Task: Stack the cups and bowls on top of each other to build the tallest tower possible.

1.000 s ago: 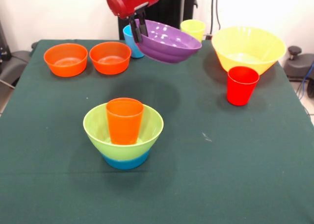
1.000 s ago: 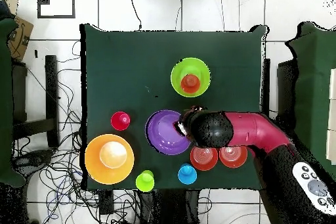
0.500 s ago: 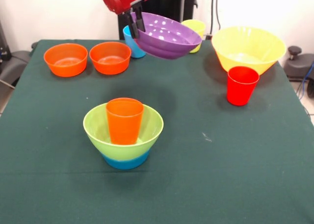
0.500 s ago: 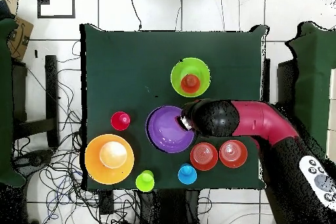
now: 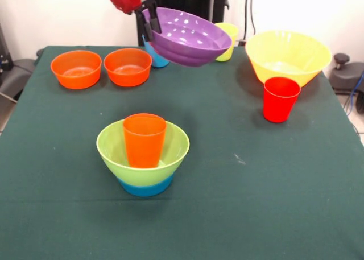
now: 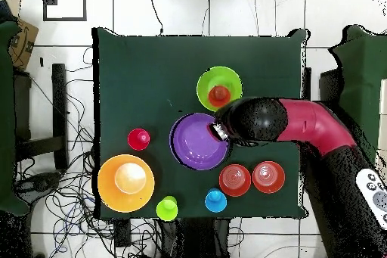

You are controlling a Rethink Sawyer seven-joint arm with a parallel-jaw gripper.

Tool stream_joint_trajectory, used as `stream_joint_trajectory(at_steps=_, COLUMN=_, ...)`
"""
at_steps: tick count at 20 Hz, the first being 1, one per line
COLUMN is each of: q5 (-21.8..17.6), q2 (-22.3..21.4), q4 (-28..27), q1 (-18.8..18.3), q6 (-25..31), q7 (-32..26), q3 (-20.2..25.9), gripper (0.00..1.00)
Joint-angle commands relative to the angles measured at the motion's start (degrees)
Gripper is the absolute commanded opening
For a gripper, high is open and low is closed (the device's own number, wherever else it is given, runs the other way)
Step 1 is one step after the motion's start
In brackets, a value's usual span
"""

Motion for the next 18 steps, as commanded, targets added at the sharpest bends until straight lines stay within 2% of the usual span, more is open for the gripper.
stream_joint_trajectory(at_steps=1, q5=0.31, q2=4.99, q4=-9.82, q1=0.47, q6=10.09, q7=-8.15, q3=2.35, gripper=0.0)
stream_joint_trajectory(at_steps=15, q5=-1.14, q2=11.55, q4=-22.13, q1=0.63, q6=18.28, q7=-12.91, q3=3.56, gripper=0.0)
stream_joint_trajectory(at_steps=18, q5=-0.47, q2=12.79, q4=-23.41, q1=0.22, q6=18.16, q7=-12.85, q3=4.19, gripper=0.0)
